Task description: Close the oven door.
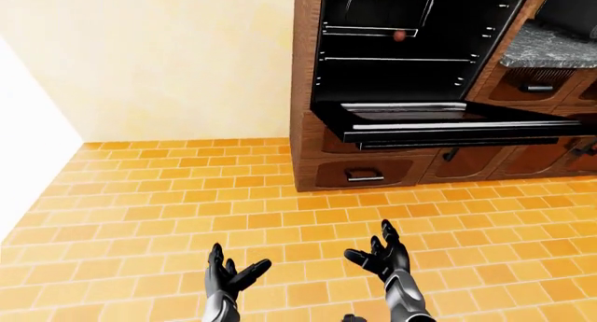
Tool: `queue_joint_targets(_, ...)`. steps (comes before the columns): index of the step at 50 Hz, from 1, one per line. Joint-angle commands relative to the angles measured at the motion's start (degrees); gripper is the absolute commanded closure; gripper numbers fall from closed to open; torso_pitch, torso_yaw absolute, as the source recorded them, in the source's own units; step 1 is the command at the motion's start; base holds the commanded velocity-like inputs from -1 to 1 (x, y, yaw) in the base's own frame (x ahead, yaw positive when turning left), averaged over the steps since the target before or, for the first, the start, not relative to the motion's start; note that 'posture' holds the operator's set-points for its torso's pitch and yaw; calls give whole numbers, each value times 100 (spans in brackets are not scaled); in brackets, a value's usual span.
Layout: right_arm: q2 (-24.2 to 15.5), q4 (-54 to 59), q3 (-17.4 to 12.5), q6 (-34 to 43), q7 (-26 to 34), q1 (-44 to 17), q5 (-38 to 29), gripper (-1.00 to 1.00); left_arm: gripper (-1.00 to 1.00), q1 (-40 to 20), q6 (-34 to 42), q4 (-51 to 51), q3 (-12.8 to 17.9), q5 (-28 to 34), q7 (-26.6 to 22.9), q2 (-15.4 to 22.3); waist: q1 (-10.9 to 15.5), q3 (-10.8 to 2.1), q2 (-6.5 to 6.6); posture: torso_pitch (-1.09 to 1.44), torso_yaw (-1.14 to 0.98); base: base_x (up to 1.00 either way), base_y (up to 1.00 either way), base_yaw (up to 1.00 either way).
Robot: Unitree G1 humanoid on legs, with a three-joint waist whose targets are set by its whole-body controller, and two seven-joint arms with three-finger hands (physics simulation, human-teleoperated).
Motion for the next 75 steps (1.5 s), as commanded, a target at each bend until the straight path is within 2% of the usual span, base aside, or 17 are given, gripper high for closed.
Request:
queue_joint_targets(1,-24,-119,0,-170,168,-111,121,-100,-100,-129,-147,-143,-1,8,-25,30,26,-155,108,0,0,27,0,0)
queue_joint_targets(4,-43,-118,4,-166,187,-121,203,-100,-100,-135,-143,-144,-4,14,-16,25,-39,203,-15,0,0,54,0,0)
queue_joint_targets(10,-62,-113,24,-157,174,-135,254,-100,-100,-127,-141,-140,-5,35,-24,32,-171,132,-329,0,0,53,0,0)
queue_joint_targets(13,-58,-111,20,-174,192,-130,279,-100,-100,-131,-141,-144,1,32,-20,33,-440,-54,-777,0,0,54,0,0)
queue_joint_targets(14,-57,-111,21,-183,199,-126,282,-100,-100,-122,-151,-144,-1,33,-22,29,-339,108,-260,0,0,54,0,0)
queue_joint_targets(16,-55,-110,21,-190,209,-117,289,-100,-100,-122,-153,-138,1,33,-29,33,-407,-41,-278,0,0,54,0,0)
queue_joint_targets(19,-60,-106,22,-194,206,-110,295,-100,-100,-115,-167,-141,-3,38,-26,27,-275,-30,136,0,0,53,0,0)
queue_joint_targets(28,-58,-103,30,-202,174,-99,287,-100,-100,-111,-159,-154,-8,25,-28,31,196,84,-235,0,0,53,0,0)
queue_joint_targets(31,-62,-97,16,-182,167,-89,295,-100,-100,-118,-161,-148,-7,18,-32,36,132,-112,-734,0,0,53,0,0)
queue_joint_targets(41,-86,-96,-21,-72,137,-109,365,-100,-100,-106,-183,-154,-4,9,-47,34,-105,23,-382,0,0,34,-2,0)
queue_joint_targets(44,-87,-90,-19,-78,137,-110,356,-100,-100,-108,-190,-150,-11,15,-39,31,-19,-12,77,0,0,0,0,0)
queue_joint_targets(45,-86,-87,-21,-84,130,-105,352,-100,-100,-107,-193,-148,-7,11,-48,33,-76,2,-154,0,0,0,0,0)
queue_joint_targets(52,-82,-91,-24,-102,130,-96,338,-100,-100,-99,-205,-144,-3,15,-53,32,15,90,-157,0,0,0,0,0)
queue_joint_targets(56,-150,-82,-9,-210,-282,-74,186,-100,-100,-106,-190,-148,-13,17,-46,33,31,15,-527,0,0,0,0,0)
queue_joint_targets(66,-154,-97,1,-324,-346,-92,119,-100,-100,-98,-203,-141,-5,15,-59,29,-138,-154,-295,0,0,-3,0,-68)
queue_joint_targets(71,-149,-99,1,-360,-313,-89,136,-100,-100,-110,-198,-146,-5,13,-45,28,-36,-93,309,0,0,-5,0,-100)
queue_joint_targets(75,-150,-100,-7,-379,-292,-96,154,-100,-100,-121,-198,-136,4,16,-47,31,-60,-91,170,0,0,-4,0,-100)
